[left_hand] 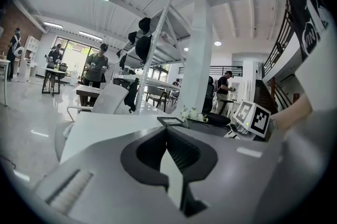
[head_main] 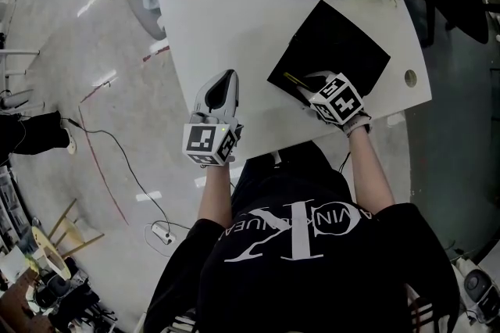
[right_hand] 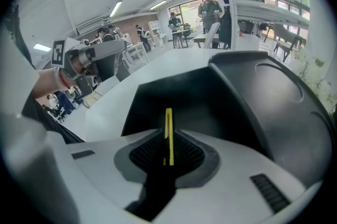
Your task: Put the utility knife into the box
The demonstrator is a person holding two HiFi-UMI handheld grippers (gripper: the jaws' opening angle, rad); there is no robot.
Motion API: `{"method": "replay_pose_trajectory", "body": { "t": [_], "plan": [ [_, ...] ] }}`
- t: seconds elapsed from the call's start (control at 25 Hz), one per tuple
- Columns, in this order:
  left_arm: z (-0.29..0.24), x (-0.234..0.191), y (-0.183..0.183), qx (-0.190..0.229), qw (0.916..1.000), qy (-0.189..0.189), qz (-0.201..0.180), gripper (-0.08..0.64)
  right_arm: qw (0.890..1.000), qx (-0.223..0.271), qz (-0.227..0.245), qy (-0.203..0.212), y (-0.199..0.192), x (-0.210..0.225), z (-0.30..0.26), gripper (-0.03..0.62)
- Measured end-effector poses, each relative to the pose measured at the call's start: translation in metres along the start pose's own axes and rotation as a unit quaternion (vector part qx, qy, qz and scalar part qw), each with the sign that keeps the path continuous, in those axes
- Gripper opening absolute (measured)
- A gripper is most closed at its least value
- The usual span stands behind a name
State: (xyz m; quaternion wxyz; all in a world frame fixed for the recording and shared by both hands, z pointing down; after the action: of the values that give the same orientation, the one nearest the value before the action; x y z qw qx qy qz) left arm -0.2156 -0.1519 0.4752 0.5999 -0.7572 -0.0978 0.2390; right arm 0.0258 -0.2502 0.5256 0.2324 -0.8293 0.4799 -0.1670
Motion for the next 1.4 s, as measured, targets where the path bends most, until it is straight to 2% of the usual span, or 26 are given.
{"method": "replay_pose_trajectory", "body": {
  "t": [0.44,0.84,1.16,1.4],
  "plan": [
    [0.004,0.001,0.002,0.005,0.9999,-0.004,0.011,0.011,0.999,0.029,-0.032,-0.019,0.003,-0.001,0.012,0.049],
    [0.002,0.003,0.006,0.009,0.9996,-0.027,0.005,0.011,0.996,0.047,-0.045,-0.053,-0.004,-0.006,0.034,0.044],
    [-0.004,0.01,0.012,0.011,0.9986,-0.051,-0.003,0.011,0.987,0.095,-0.071,-0.104,-0.013,-0.005,0.06,0.026],
    [-0.007,0.012,0.02,0.013,0.998,-0.062,-0.002,0.011,0.981,0.123,-0.073,-0.13,-0.016,-0.006,0.077,0.025]
  ]
}}
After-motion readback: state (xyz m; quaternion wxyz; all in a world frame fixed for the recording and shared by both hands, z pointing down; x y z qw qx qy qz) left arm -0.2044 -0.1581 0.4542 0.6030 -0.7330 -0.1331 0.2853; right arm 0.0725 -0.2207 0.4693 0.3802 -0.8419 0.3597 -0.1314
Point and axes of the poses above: the fingertips, and each gripper's own axes: z backward along the fingers, x to its right, y out of its top, the point moved 10 cm from there along z, backward along the fingers, and after that the axes turned 12 degrees about -y, right-handed, at the moved point
